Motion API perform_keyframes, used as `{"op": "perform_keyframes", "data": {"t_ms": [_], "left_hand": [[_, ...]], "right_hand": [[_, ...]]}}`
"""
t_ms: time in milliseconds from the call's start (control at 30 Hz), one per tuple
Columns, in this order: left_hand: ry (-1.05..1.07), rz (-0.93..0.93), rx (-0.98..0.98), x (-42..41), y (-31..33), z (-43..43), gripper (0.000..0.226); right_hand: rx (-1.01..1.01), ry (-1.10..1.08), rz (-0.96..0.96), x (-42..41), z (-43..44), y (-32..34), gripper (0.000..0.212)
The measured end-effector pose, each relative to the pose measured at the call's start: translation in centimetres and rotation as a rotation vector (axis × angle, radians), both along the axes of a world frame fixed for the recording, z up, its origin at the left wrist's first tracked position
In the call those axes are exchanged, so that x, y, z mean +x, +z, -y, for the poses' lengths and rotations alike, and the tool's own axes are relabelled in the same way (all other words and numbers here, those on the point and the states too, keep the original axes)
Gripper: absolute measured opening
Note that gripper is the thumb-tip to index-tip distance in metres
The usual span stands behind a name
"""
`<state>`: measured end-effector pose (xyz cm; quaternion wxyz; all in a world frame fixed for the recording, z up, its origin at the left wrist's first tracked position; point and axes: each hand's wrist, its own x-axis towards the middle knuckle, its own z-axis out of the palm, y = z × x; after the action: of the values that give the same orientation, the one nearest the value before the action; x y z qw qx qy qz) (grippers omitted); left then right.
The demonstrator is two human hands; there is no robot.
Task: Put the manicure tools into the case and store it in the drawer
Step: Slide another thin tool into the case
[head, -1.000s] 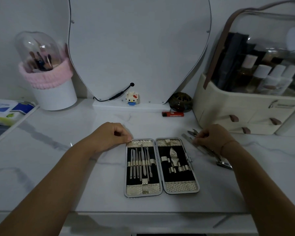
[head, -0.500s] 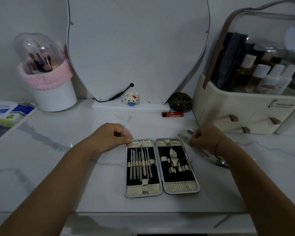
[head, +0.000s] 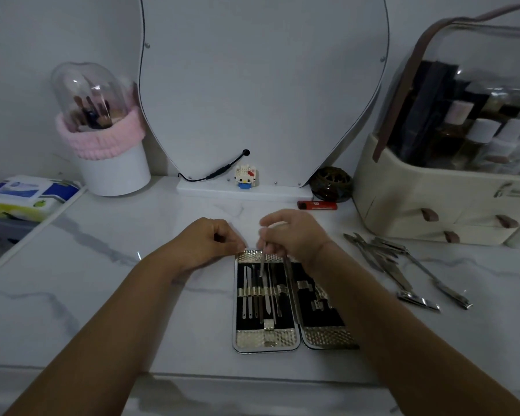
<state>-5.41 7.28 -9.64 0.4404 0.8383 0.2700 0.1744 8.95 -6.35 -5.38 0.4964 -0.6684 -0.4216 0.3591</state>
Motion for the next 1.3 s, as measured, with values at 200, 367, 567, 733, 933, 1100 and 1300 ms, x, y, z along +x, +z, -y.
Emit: {"op": "perform_keyframes", "data": {"t_ms": [200, 367, 567, 733, 933, 1100, 1300], "left_hand": [[-0.016, -0.034, 0.02, 0.0, 0.1, -0.3, 0.005], [-0.027, -0.046, 0.015, 0.1, 0.1, -0.4, 0.008], [-0.021, -0.039, 0.005, 0.0, 0.1, -0.4, 0.016], [-0.024, -0.056, 0.028, 0.0, 0.3, -0.4, 0.016], [-0.026, -0.044, 0.011, 0.0, 0.2, -0.2, 0.003], [-0.022, -0.033, -0.001, 0.1, 0.3, -0.1, 0.001], [0.015, -0.024, 0.004, 0.2, 0.1, 0.3, 0.008]], "right_hand": [[-0.032, -0.122, 0.0, -1.8, -2.2, -1.5, 0.02], [-0.051, -0.12, 0.035, -2.0, -2.4, -1.7, 0.017], [-0.086, -0.042, 0.246, -2.0, -2.3, -2.1, 0.013], [-0.061, -0.005, 0.326, -2.1, -2.1, -2.3, 0.022], [0.015, -0.088, 0.113, -1.0, -1.7, -1.1, 0.008], [0.068, -0.098, 0.172, 1.8, -0.5, -0.5, 0.005], [0.027, -0.109, 0.214, 3.1, 0.6, -1.0, 0.009]]}}
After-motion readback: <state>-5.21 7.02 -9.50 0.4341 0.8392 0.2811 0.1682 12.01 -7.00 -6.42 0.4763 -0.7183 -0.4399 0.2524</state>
